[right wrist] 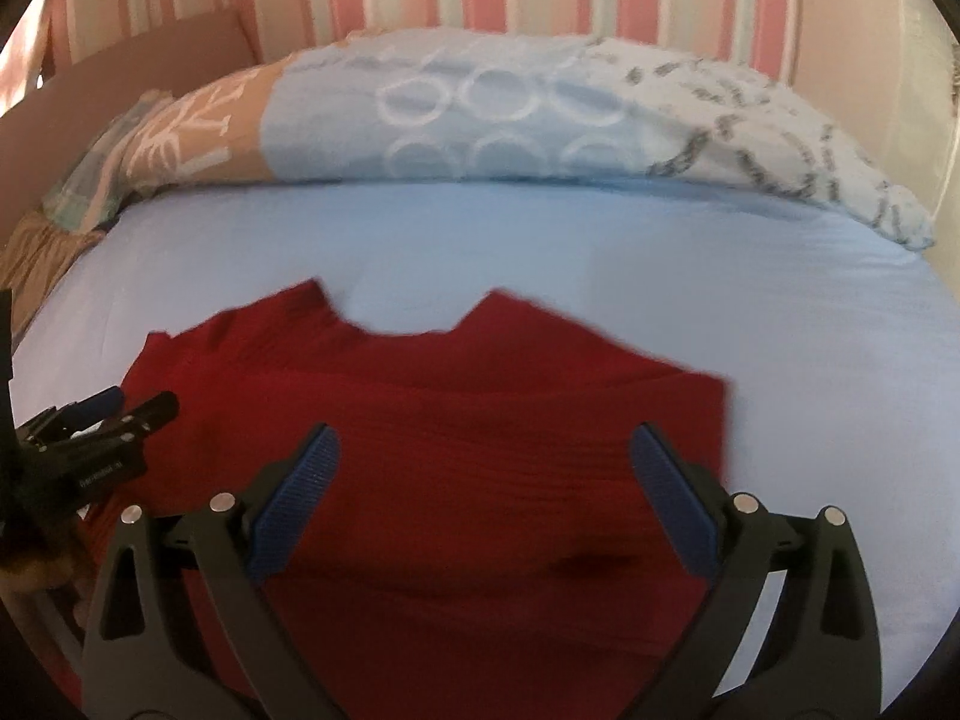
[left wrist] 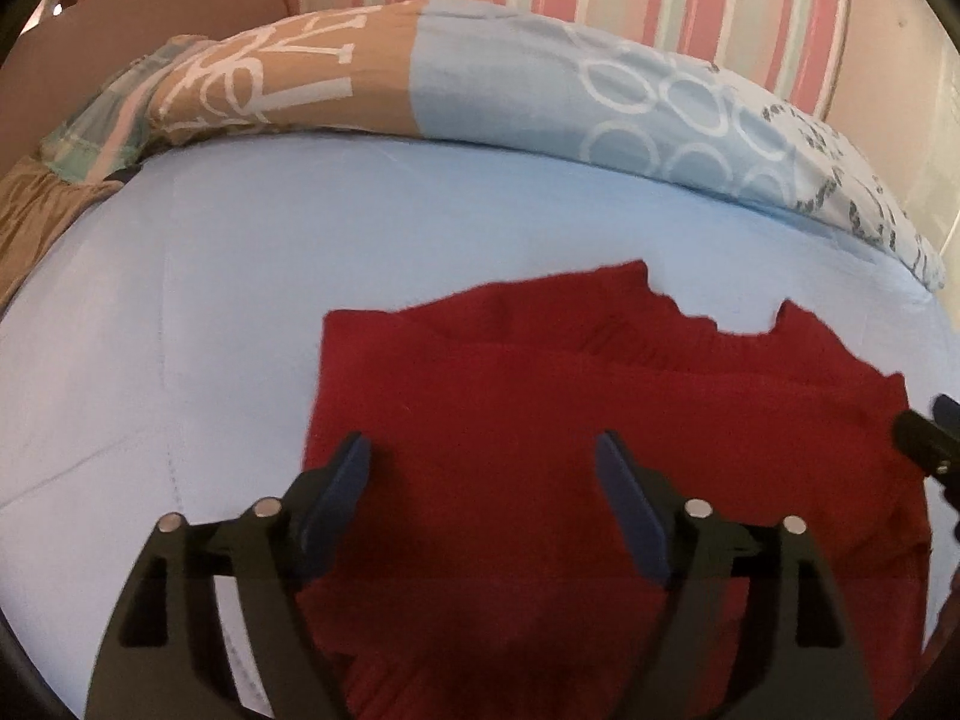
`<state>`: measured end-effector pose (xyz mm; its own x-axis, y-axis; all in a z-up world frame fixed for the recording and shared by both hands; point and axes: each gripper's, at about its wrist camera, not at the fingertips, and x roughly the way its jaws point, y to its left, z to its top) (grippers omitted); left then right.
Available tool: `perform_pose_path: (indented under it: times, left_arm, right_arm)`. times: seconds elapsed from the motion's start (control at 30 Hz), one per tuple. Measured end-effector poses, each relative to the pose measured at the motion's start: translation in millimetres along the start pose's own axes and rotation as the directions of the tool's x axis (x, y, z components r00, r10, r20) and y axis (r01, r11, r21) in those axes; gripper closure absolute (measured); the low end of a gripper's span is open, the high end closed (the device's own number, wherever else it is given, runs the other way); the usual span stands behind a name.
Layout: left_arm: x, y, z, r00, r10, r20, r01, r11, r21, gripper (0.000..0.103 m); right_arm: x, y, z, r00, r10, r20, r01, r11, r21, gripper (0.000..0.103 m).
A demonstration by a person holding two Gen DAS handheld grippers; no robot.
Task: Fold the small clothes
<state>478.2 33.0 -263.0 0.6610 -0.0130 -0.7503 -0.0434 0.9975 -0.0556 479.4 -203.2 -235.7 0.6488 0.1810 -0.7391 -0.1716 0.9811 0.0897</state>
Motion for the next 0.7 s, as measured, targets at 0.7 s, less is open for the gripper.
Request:
perform_pose_path:
  times: [0.7]
  left_arm:
    - [-35.0,2.6,-5.7,0.998,0.025,0.050,-0.029,0.995,0.098,0.002]
  right_arm:
    - [-10.4,-81.0,-34.4,0.990,-0.096,-0.106,0.114,0.979,0.171,0.003]
